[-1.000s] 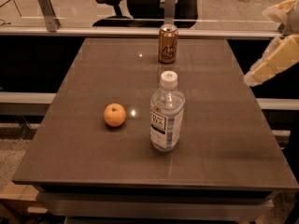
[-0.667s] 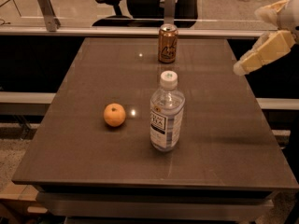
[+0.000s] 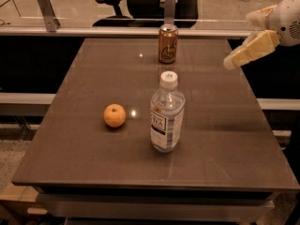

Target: Pick orange can

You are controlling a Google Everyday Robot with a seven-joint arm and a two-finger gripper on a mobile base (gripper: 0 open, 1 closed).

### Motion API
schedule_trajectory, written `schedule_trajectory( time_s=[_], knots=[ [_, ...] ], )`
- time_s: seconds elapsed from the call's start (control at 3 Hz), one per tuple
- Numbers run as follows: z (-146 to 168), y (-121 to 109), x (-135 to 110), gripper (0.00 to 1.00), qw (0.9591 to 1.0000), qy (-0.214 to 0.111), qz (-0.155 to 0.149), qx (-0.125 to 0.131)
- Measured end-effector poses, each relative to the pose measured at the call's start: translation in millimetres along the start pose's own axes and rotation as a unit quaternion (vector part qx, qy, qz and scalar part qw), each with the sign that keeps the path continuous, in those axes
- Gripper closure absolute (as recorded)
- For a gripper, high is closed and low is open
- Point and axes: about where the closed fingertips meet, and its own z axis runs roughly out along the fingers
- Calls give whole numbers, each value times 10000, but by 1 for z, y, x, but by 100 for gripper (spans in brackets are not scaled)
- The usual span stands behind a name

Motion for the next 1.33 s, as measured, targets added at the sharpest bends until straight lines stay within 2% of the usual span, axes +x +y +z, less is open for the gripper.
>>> schedule_trajectory(
  time_s=[0.33, 0.67, 1.0, 1.33],
  knots=[
    [2, -2, 0, 0, 10000, -17, 32, 65],
    [21, -6, -2, 0, 9990, -391, 114, 165],
    [41, -20, -14, 0, 9941, -965, 214, 435],
    [63, -33, -27, 0, 9870, -1490, 283, 539]
  ],
)
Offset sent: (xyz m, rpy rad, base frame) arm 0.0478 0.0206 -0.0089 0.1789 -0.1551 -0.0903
